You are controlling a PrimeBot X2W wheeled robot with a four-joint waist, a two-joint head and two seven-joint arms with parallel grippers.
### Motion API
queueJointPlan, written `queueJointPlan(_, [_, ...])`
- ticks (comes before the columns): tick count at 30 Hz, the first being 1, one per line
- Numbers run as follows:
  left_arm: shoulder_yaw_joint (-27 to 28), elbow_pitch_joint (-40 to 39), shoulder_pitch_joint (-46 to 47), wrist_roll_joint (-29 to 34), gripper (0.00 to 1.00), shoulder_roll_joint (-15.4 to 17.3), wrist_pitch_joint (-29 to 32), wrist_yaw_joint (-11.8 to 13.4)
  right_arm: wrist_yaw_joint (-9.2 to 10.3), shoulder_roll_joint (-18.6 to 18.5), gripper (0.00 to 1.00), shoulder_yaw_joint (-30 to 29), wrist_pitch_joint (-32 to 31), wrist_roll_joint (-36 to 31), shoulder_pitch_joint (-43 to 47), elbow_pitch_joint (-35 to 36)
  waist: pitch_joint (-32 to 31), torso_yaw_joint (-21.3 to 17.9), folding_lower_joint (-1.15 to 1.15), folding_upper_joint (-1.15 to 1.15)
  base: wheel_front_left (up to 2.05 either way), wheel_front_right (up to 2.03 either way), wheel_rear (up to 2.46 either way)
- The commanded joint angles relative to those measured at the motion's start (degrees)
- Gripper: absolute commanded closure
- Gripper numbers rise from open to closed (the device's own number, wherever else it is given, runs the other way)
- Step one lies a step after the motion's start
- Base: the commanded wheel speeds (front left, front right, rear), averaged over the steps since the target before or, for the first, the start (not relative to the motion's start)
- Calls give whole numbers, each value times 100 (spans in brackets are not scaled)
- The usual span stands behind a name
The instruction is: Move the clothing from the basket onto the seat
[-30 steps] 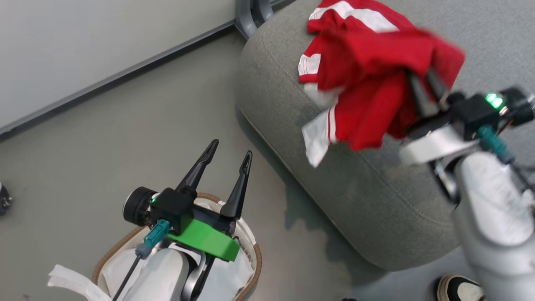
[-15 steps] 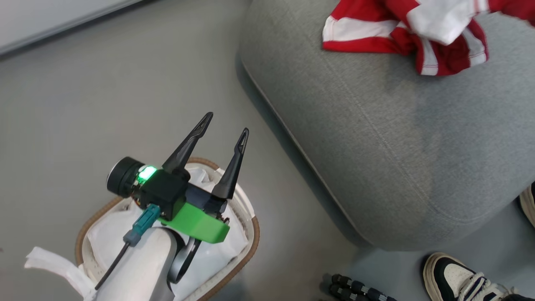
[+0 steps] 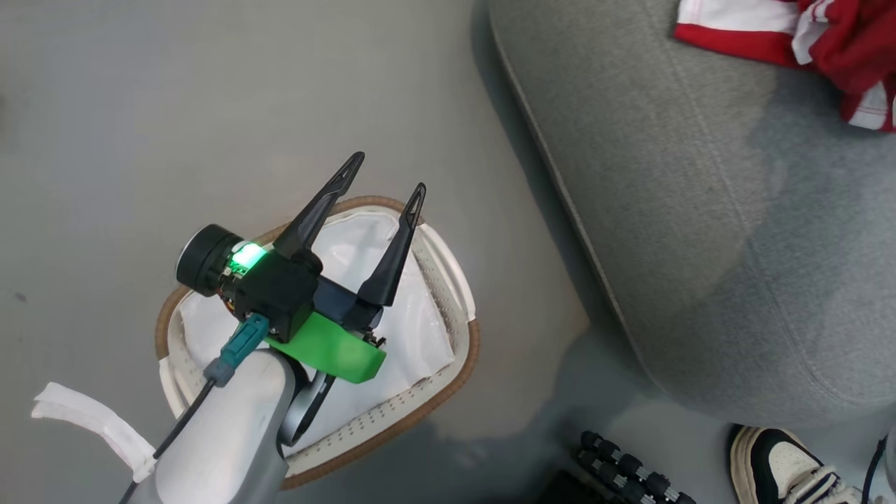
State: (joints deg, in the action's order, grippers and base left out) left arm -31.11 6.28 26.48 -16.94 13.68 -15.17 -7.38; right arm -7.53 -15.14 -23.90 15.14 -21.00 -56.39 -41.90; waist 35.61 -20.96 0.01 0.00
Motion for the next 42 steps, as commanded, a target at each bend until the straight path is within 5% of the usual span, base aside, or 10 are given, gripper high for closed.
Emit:
queueJointPlan(1, [7,48,97,-10,0,11,4,-17,8,27,95,-174,-1,-106,160,-59,177,240,-1,0,0,0,0])
queueJointPlan(3, [19,92,85,-29,0,-26,4,-17,8,93,49,-398,-1,-202,278,-72,121,272,-1,0,0,0,0])
queueJointPlan(4, [42,119,71,-44,0,-44,4,-17,8,131,4,-484,-1,-231,340,-67,85,283,-1,0,0,0,0])
queueJointPlan(5, [62,154,48,-43,0,-62,4,-17,8,177,0,-590,-1,-261,422,-57,36,291,-1,0,0,0,0])
queueJointPlan(18, [402,437,-292,29,0,-320,4,-18,8,621,0,-675,0,-57,1778,553,-674,445,-1,0,0,0,0])
queueJointPlan(42, [2230,1038,-1299,535,0,-982,5,-17,8,1210,0,1958,0,1787,3204,1892,-2077,1722,-1,0,0,0,0])
